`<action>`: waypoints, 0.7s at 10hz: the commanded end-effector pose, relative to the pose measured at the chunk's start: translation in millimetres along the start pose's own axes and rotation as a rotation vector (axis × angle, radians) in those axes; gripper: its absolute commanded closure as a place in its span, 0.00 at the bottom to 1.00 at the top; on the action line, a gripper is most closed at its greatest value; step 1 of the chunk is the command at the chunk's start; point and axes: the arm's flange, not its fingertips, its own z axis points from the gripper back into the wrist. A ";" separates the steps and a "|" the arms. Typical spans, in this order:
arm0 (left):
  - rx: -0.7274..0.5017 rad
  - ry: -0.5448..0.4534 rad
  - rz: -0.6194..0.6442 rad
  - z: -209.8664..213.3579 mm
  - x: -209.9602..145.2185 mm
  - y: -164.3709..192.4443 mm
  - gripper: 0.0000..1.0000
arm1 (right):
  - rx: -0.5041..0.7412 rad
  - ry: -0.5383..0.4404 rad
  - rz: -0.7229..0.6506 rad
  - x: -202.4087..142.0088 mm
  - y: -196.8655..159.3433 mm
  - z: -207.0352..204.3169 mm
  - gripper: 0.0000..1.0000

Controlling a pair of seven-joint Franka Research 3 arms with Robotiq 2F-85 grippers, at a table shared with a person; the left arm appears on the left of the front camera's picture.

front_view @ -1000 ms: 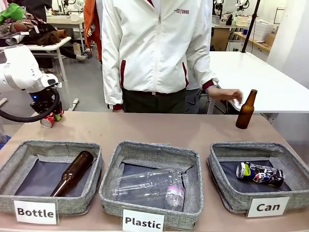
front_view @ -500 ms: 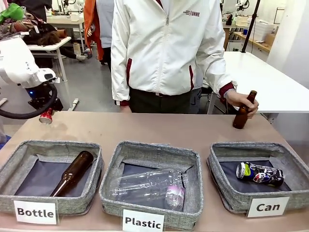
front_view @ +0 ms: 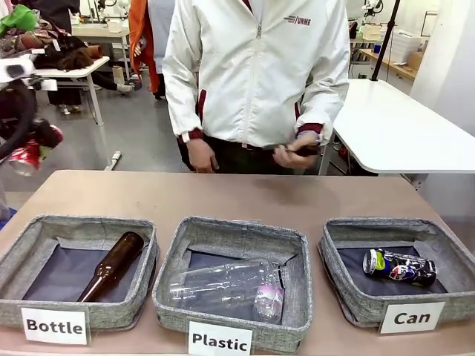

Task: Sort the can waste into the basket.
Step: Pick up the can waste from the table and place it in the right Fabric basket.

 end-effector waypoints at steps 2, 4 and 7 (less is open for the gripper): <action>-0.076 -0.074 -0.335 -5.3 -90.9 -35.7 1.00 | 0.004 -0.002 0.026 -0.1 -0.9 2.2 0.00; -0.043 -0.033 -0.233 11.7 -76.9 -36.5 1.00 | 0.004 -0.002 0.026 -0.1 -0.9 2.2 0.00; -0.043 -0.033 -0.233 11.7 -76.9 -36.5 1.00 | 0.004 -0.002 0.026 -0.1 -0.9 2.2 0.00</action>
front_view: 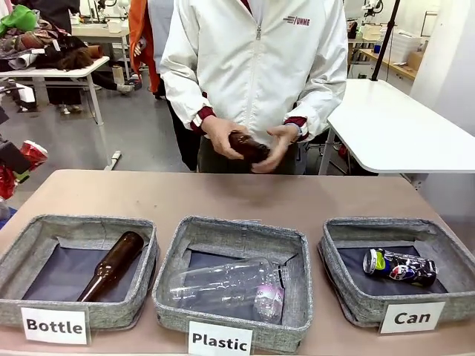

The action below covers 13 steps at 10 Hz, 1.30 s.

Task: Sort the can waste into the basket.
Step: Pick up the can waste from the table and place it in the right Fabric basket.

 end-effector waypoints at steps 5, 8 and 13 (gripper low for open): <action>0.080 -0.050 -0.330 14.7 51.2 -87.0 0.74 | 0.004 -0.003 0.026 0.0 -0.9 2.2 0.00; 0.049 -0.133 -0.285 81.0 -95.8 -15.3 0.74 | 0.004 -0.003 0.026 0.0 -0.9 2.2 0.00; -0.015 -0.512 -0.239 96.8 -254.7 1.2 0.74 | 0.004 -0.003 0.026 0.0 -0.9 2.2 0.00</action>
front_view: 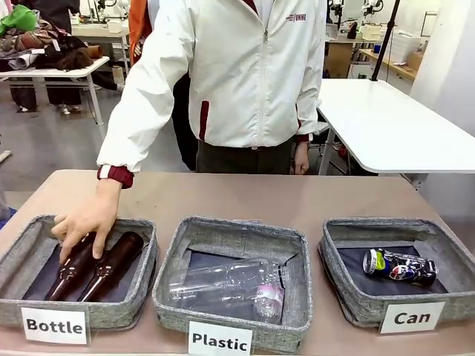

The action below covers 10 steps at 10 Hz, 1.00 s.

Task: Sort the can waste into the basket.
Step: Pick up the can waste from the table and place it in the right Fabric basket.

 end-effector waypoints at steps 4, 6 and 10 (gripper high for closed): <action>-0.066 0.065 -0.031 -41.7 42.0 12.3 0.74 | 0.004 -0.003 0.026 0.1 -1.0 2.2 0.00; -0.106 0.157 -0.095 -66.2 85.0 7.0 0.74 | 0.004 -0.003 0.026 0.1 -1.0 2.2 0.00; -0.098 0.476 -0.237 -205.3 244.8 -64.5 0.74 | 0.004 -0.003 0.026 0.1 -1.0 2.2 0.00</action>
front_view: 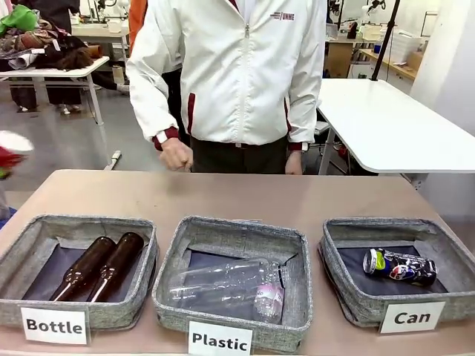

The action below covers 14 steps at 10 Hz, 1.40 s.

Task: Sort the can waste into the basket.
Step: Pick up the can waste from the table and place it in the right Fabric basket.

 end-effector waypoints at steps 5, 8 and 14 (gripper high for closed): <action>-0.057 -0.020 -0.452 -188.1 323.2 -132.7 0.74 | -0.153 -0.048 -0.092 -40.1 10.0 57.1 0.00; -0.111 -0.034 -0.613 -311.8 381.0 -241.2 0.74 | -0.280 -0.254 -0.247 -87.3 -8.2 118.5 0.00; -0.044 -0.128 -0.632 -347.3 461.6 -296.8 0.74 | -0.275 -0.258 -0.231 -100.6 -8.4 128.5 0.00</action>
